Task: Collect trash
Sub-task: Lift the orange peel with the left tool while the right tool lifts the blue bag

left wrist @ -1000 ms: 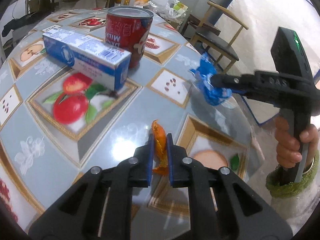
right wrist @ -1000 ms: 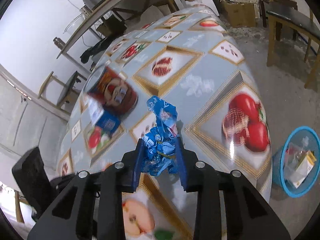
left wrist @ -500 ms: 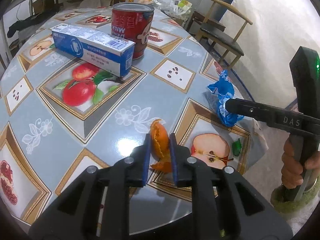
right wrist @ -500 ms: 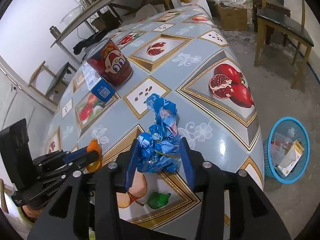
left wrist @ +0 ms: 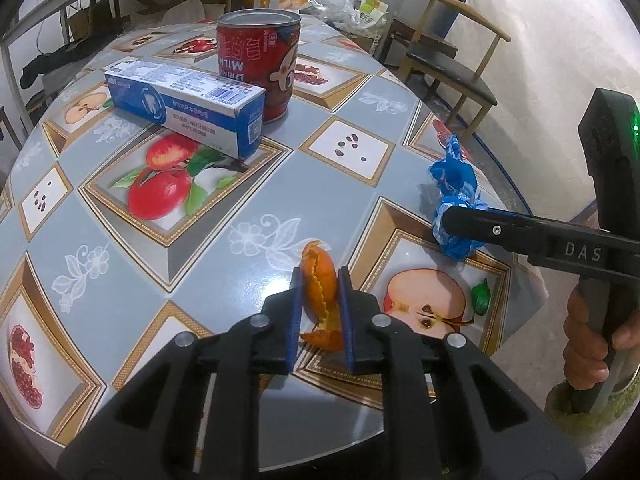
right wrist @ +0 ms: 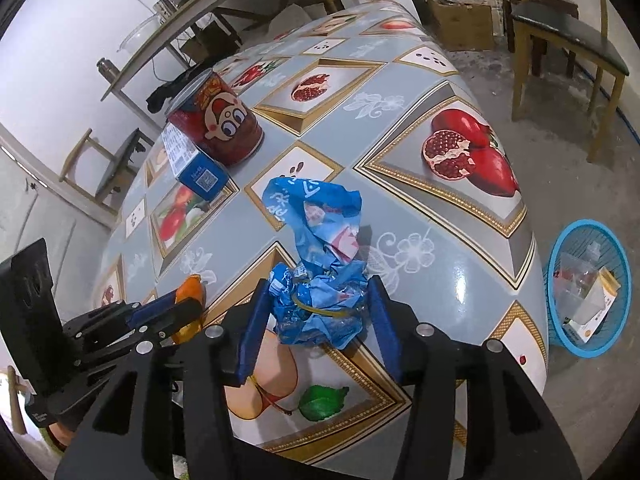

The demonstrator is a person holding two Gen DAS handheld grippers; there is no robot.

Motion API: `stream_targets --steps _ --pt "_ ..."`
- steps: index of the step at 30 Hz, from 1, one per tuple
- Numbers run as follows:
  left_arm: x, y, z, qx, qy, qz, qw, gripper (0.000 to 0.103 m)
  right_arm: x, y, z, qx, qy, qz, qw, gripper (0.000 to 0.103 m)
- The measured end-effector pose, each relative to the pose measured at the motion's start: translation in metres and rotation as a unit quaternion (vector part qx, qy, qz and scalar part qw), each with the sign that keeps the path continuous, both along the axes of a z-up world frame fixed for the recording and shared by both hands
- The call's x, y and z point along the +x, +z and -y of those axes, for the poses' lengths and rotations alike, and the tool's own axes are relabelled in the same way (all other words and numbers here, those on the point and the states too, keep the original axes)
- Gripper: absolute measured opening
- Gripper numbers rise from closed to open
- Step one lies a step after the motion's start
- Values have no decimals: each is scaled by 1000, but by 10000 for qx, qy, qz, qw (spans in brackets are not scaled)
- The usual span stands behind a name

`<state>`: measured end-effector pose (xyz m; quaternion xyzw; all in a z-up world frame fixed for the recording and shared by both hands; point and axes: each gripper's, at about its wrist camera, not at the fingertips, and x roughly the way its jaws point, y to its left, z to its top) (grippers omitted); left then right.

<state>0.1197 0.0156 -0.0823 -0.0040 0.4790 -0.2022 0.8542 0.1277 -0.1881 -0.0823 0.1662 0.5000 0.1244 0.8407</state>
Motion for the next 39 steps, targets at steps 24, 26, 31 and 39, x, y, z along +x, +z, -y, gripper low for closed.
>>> stream_targets --steps 24,26,31,39 --pt "-4 8 5 182 4 182 9997 12 -5 5 16 119 -213 56 9997 37" --pt "-5 9 5 190 5 205 9996 12 -6 6 18 129 -223 64 9996 37" --pt "-7 13 7 204 -4 270 9994 12 -7 9 20 142 -239 94 9996 37" --pt "-9 19 10 218 -29 363 9991 12 -9 12 23 173 -272 128 9994 37"
